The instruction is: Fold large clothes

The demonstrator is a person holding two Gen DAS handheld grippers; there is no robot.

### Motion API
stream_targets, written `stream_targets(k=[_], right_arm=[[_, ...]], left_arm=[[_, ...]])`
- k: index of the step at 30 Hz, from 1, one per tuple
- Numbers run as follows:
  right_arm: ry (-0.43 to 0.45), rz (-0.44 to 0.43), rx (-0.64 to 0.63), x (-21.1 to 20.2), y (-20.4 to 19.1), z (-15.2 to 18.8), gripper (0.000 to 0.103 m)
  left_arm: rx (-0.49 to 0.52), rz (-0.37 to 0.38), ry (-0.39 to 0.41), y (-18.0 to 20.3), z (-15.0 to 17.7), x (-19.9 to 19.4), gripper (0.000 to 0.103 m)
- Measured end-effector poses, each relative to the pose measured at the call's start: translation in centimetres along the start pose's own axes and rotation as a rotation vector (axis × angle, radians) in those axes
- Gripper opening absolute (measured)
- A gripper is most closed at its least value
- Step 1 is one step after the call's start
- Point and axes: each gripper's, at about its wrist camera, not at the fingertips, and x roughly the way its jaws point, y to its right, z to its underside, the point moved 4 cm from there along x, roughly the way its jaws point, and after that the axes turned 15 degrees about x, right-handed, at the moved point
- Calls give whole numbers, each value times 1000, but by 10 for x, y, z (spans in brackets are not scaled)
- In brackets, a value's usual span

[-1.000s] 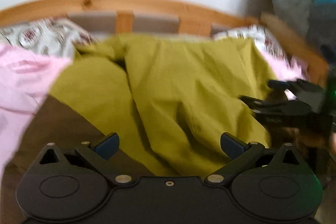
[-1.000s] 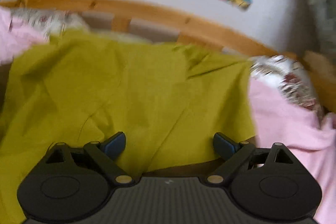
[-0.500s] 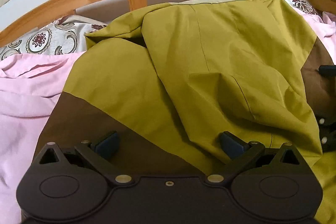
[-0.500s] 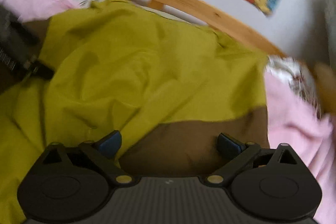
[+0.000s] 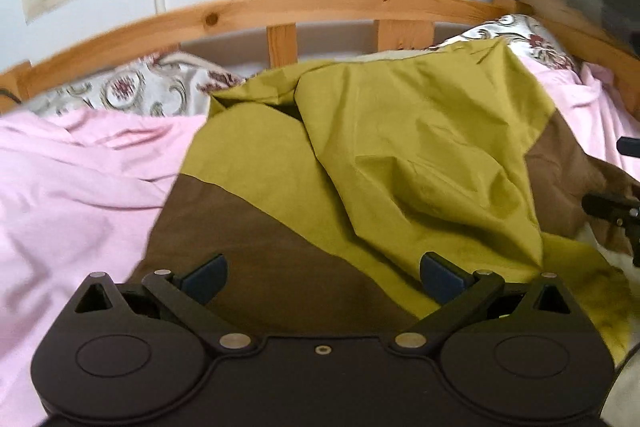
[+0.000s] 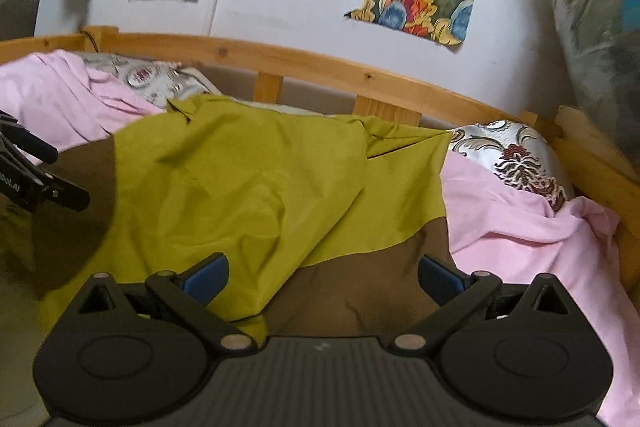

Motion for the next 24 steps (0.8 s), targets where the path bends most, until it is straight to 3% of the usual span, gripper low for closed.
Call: stream_targets(k=[4,15,20,24], right_arm=[[18,-11,50,-38,0,1,103],[71,-52,160,-170,-1,13,103],[52,-48,98,-211,-12,31,103],[-17,-70,52,-230,-26,53,103]], left_arm=[[21,-9,8,9,3,-40,102],[-68,10,-19,41,25,-131,102],[-58,20,-25,54,31,-151,102],[-43,17,-29,57,37,-165,102]])
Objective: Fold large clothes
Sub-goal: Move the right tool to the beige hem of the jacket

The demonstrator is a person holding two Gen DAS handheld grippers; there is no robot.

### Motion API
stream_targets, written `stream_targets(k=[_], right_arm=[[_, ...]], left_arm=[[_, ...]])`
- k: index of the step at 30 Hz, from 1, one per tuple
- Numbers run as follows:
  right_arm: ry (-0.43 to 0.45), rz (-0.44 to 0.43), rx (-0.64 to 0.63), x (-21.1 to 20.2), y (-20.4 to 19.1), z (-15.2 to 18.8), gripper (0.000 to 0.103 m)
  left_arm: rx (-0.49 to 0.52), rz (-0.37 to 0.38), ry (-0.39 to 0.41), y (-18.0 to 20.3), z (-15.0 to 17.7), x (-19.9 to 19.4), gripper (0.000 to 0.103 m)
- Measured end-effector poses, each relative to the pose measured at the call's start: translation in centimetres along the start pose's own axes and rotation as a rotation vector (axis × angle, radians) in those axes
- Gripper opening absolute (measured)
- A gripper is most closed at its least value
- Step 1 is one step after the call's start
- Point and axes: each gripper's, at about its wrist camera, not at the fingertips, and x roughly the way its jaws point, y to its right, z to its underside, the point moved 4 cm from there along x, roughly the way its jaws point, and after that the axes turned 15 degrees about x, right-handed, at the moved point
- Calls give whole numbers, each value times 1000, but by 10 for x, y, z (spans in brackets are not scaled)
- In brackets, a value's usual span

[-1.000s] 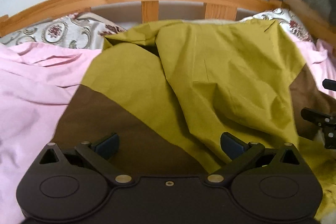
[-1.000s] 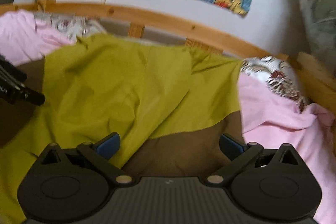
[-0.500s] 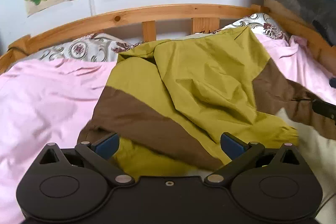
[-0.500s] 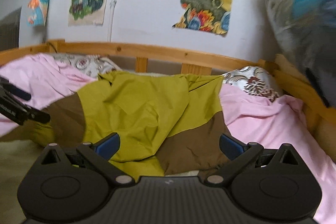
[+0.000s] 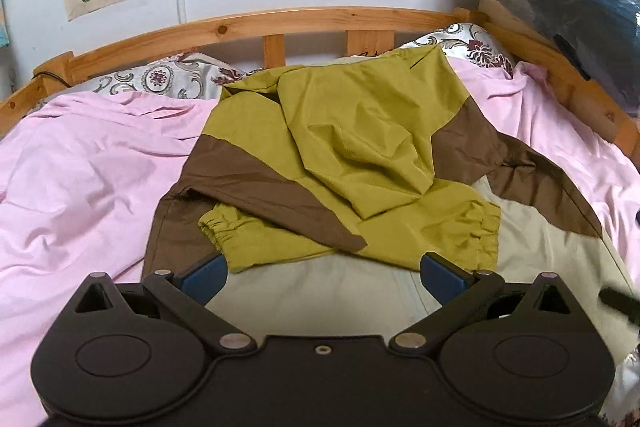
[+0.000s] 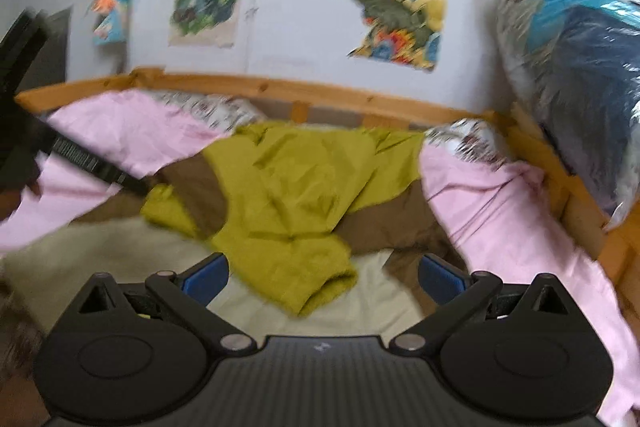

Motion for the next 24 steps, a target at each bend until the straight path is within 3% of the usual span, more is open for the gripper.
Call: stream_targets(k=[5,14,17,21,24], right_arm=[[-129,-59,-78,0,-24,29,103],[-363,-191,-212,7,-55,69,103],[-429,-181,-246,17,-60,81,103],[-504,-106,-304,33,-60,98,103],[-504,-45,-330,38,-54,101,103]], left_arm=[[7,7,-17,0,24,-14,102],[73,103,-74,16,90,-20,102],[72,139,-73,21,101,-22,102],[102,196,-61,33,110,-23,102],[149,232,-57,45,114,-24,102]])
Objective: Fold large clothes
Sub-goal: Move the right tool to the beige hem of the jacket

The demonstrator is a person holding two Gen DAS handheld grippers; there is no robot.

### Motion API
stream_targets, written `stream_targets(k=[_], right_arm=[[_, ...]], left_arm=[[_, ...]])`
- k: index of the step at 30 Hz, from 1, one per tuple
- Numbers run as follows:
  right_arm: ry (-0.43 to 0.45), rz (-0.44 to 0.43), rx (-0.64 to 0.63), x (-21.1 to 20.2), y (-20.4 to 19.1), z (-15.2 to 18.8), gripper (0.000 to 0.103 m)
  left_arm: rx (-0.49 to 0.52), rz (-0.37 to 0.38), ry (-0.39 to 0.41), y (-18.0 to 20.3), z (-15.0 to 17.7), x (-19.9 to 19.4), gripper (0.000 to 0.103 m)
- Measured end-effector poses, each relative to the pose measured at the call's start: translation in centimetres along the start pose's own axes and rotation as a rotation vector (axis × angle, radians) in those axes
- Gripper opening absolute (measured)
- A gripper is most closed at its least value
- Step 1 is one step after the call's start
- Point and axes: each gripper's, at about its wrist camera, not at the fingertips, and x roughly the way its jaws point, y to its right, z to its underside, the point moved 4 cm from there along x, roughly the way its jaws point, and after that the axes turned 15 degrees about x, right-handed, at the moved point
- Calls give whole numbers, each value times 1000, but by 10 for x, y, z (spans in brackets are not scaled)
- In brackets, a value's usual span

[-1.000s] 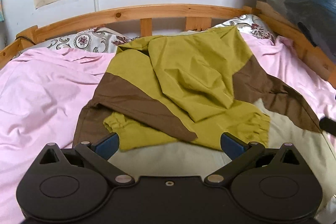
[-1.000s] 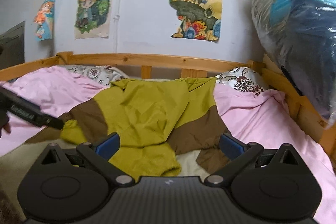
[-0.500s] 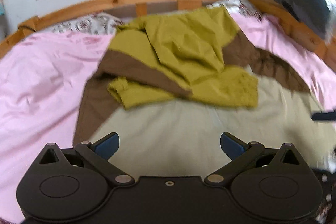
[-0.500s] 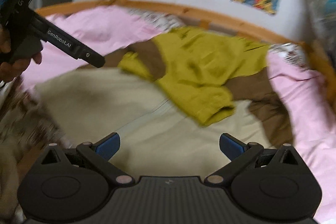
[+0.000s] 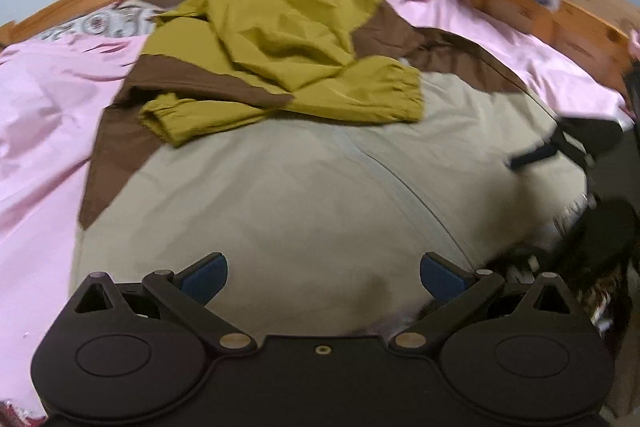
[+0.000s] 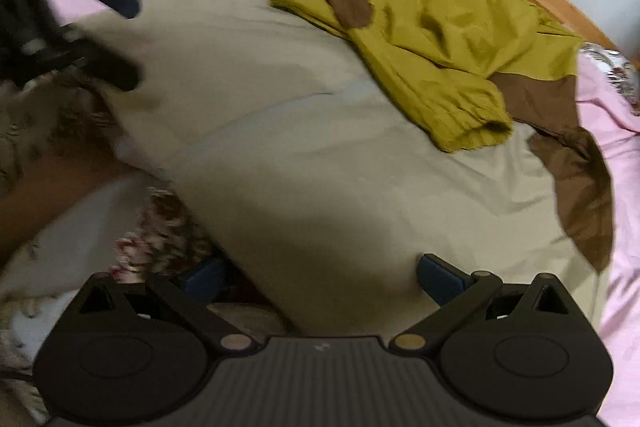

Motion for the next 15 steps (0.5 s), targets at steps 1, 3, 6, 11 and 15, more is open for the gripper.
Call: stream_targets(k=[1,3,6,11,15], right_arm=[[13,4,13,-3,3,-1,103],[50,-7,46,-10,10,-3,103],[127,-30,108,-26,19,-6,103],[210,-38,185,-35,37,-14,102],[242,-54,244,-35,46,-18,102]], left_arm=[[18,6,1,4,0,0,102],[58,16,11,12,0,0,102],[107,28,45,21,-3,-2,102],[127,46,44,28,-9,5,102],[148,8,22,29,-12,15,102]])
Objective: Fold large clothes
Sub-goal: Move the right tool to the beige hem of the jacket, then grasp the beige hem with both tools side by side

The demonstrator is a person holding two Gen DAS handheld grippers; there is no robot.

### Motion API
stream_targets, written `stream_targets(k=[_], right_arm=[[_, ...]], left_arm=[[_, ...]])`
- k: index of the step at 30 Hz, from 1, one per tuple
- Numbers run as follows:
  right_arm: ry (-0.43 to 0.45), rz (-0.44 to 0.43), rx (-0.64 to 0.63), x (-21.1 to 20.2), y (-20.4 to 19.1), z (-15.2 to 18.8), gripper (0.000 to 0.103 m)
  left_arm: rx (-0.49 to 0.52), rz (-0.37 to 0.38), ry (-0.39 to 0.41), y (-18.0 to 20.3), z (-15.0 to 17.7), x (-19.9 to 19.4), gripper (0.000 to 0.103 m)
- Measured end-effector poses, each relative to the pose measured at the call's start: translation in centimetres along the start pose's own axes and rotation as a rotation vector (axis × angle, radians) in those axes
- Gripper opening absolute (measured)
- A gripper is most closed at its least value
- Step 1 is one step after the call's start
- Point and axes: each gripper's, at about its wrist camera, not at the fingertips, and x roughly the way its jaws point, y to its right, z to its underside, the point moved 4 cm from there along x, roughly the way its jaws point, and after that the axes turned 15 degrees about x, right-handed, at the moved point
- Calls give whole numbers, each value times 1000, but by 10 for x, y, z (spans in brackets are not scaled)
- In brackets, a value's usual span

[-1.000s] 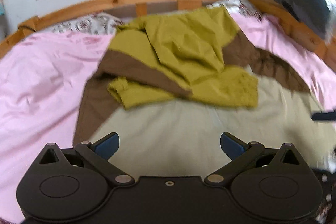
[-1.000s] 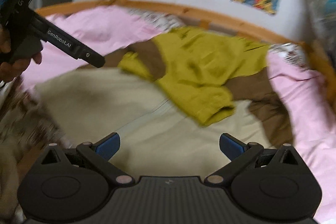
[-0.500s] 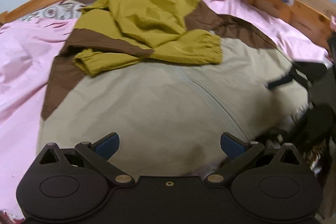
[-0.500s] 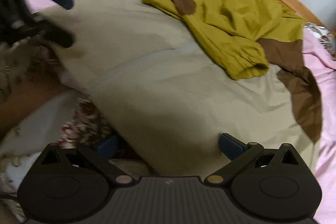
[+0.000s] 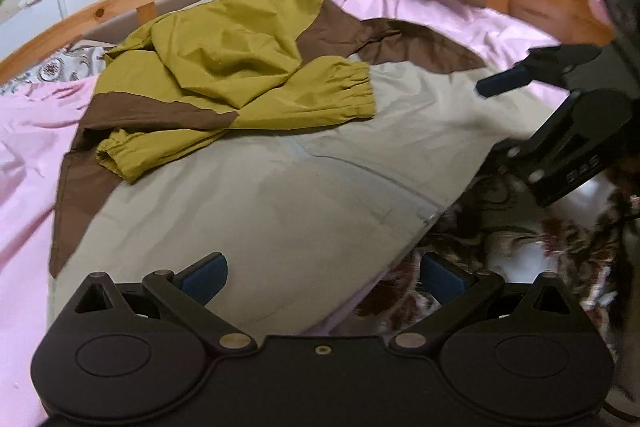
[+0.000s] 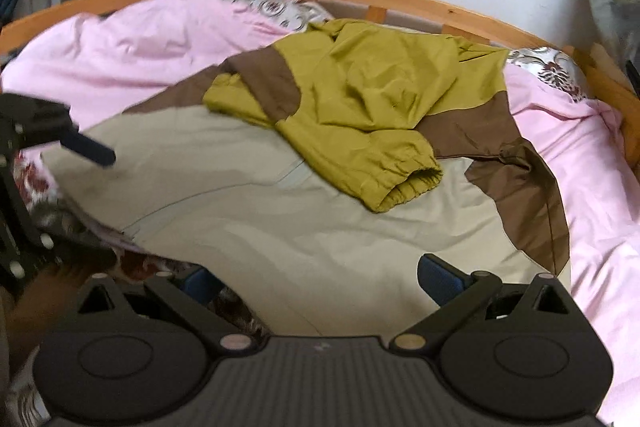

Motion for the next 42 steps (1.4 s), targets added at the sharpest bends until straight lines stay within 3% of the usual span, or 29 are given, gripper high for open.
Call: stream_targets(k=[9,16,22,28,35,42], right_arm=[[53,-81,123,-13,16,-12,103],[111,-43,247,-17,39,-18,103],[119,-63,304,-13,44,-20,103],[47,-91,219,-9,20,-11,103],[-47,-136,-30,6,-31,5,103],[-41,-49,-214,14,-64,23,103]], left_arm=[[17,10,11,-11,-6,-1,102],[-2,-12,-15,-23,2,-2,102],[-8,-45,-13,-26,0,-2,102],[-18,-57,-10,-32,-5,-2,102],[-41,-64,-7,-39,-9,-2,102],[-37,-72,-5,-40,-12,0,102]])
